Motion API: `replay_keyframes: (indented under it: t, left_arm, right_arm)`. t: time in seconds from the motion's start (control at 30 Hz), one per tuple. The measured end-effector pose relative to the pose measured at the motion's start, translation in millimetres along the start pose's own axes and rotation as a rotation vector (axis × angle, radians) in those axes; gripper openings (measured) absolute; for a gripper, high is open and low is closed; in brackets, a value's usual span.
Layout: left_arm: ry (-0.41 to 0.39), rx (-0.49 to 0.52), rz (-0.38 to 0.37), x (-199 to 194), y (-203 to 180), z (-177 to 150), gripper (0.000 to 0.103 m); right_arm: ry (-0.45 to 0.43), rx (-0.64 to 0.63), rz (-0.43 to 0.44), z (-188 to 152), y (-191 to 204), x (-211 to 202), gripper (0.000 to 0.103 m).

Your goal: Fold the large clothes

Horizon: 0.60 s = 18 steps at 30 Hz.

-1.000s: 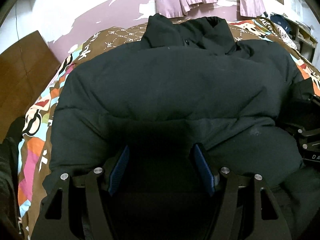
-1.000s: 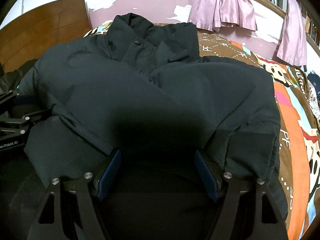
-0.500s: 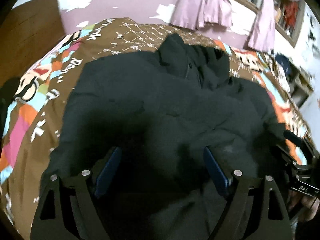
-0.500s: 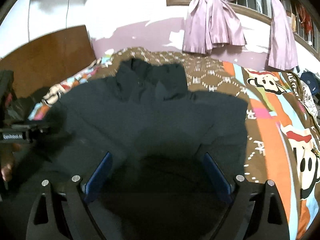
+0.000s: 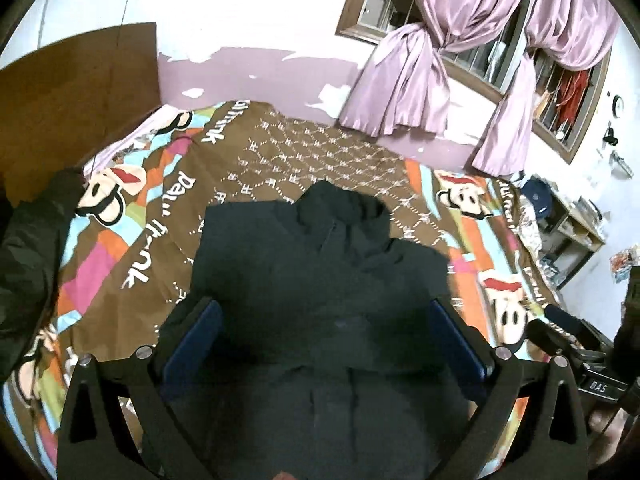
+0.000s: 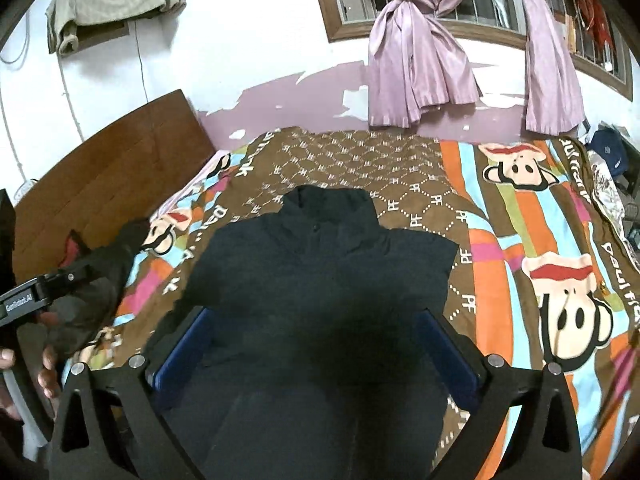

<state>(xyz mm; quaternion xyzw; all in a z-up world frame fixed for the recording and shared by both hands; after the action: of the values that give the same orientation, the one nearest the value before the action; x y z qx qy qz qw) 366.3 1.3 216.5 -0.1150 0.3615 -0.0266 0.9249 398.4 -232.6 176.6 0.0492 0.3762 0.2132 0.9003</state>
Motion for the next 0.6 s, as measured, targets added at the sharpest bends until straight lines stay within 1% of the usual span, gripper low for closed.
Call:
replay_keyframes:
  t: [0.07,0.1,0.2,0.3,0.37,0.43,0.53,0.57,0.6]
  left_arm:
    - [0.012,0.002,0.023,-22.5,-8.1,11.5,0.101]
    - [0.015,0.006,0.020,-31.1,-12.2,15.7,0.101]
    - [0.028,0.022,-0.047,-53.8,-26.1,31.4,0.101]
    - [-0.015,0.018,-0.080,-59.3,-28.3,43.4,0.101]
    - [-0.036,0.030,-0.081,-48.5,-25.1,49.6,0.101]
    - [-0.044,0.046,-0.080,-26.2,-18.4,53.9,0.101]
    - [-0.043,0.077,-0.051,24.4,-1.5,56.8,0.101]
    - [-0.042,0.081,-0.066,48.9,4.4,58.2,0.101]
    - [-0.042,0.080,-0.080,67.5,11.1,57.7,0.101]
  right_arm:
    - [0.037,0.029,-0.005,8.7,3.0,-14.5,0.103]
    - [0.051,0.040,-0.005,11.9,3.8,-18.6,0.103]
    - [0.083,0.056,-0.024,26.3,3.7,-23.3,0.103]
    - [0.048,0.085,-0.036,39.8,-3.9,-11.5,0.103]
    - [0.020,0.107,-0.031,48.7,-10.3,8.1,0.103]
    - [-0.011,0.118,-0.045,58.2,-19.9,34.0,0.103]
    - [-0.065,0.161,-0.072,67.9,-41.6,79.3,0.103]
    - [-0.075,0.175,-0.080,69.4,-48.7,92.2,0.103]
    - [-0.078,0.194,-0.087,70.9,-58.7,113.9,0.103]
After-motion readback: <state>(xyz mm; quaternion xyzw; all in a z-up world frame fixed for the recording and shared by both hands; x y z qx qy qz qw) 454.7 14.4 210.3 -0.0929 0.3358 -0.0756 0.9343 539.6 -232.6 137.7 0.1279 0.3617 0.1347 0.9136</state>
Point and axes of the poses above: each gripper's, at about its wrist camera, not at the fingertips, and x roughly the way its jaws point, y to its left, z to its top, the point moved 5 cm from there along x, roughly the way its jaws point, and after that the axes turned 2 degrees about -y, right-handed, at the moved point
